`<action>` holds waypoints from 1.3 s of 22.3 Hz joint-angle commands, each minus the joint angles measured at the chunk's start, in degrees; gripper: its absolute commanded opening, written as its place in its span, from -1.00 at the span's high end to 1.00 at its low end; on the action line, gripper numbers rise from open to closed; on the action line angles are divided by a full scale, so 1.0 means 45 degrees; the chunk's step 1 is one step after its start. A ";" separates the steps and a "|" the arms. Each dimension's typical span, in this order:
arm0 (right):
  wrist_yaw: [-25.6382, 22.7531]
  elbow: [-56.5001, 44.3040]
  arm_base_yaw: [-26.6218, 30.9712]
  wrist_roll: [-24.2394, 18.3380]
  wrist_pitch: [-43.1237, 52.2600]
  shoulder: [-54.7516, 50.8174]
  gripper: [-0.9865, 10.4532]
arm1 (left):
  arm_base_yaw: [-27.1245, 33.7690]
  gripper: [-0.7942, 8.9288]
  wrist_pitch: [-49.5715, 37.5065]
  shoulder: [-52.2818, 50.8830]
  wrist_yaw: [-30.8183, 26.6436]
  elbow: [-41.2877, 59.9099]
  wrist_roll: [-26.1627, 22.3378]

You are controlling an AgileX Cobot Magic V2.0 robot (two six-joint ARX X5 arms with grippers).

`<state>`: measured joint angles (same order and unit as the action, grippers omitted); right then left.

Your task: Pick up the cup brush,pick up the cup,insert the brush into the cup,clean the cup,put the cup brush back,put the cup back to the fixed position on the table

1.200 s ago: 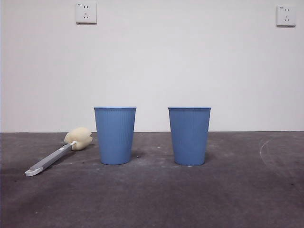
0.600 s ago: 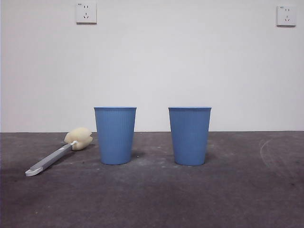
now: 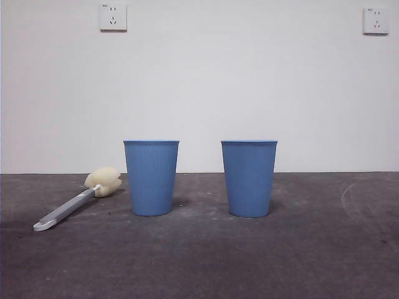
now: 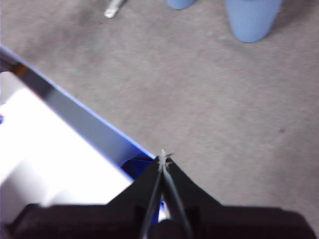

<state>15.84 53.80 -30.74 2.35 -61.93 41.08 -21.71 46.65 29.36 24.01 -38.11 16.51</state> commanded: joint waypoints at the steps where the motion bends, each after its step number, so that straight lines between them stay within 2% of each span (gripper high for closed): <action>1: -0.0695 0.0010 -0.0010 0.0000 0.0029 0.0000 0.83 | -0.0024 0.84 -0.0102 0.0194 -0.0005 0.0112 -0.0160; 10: -0.2846 0.0010 -0.0010 0.0005 0.0029 0.0000 0.83 | 0.0015 0.84 -0.0316 0.1107 -0.0306 0.0073 -0.0165; 12: -0.3186 0.0010 -0.0010 0.0000 0.0029 0.0000 0.83 | 0.0015 0.84 -0.0568 0.1239 -0.0787 0.0063 -0.0180; 15: -0.3643 0.0010 -0.0010 0.0005 0.0029 0.0000 0.83 | 0.0010 0.84 -0.2045 0.1253 -0.2297 0.0063 -0.0661; 19: -0.4012 0.0010 -0.0010 0.0000 0.0029 0.0000 0.83 | 0.0005 0.84 -0.4935 0.1112 -0.3759 0.0092 -0.2064; 21: -0.4172 0.0010 -0.0010 0.0005 0.0024 0.0000 0.83 | 0.0180 0.84 -0.6149 0.0704 -0.4736 0.0131 -0.3298; 22: -0.4201 0.0010 -0.0010 0.0005 0.0029 0.0000 0.83 | 0.0447 0.84 -0.7019 0.0466 -0.5435 0.0223 -0.4294; 24: -0.4206 0.0010 -0.0010 0.0005 0.0029 0.0000 0.83 | 0.1384 0.84 -0.8568 -0.0092 -0.5911 0.0792 -0.5557; 29: -0.4201 0.0010 -0.0010 0.0005 0.0029 0.0005 0.83 | 0.3565 0.84 -1.0938 -0.1753 -0.5911 0.3055 -0.5712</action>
<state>-3.03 53.80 -30.74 2.35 -61.93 41.08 -6.72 -1.72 22.28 -2.44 -26.15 -7.55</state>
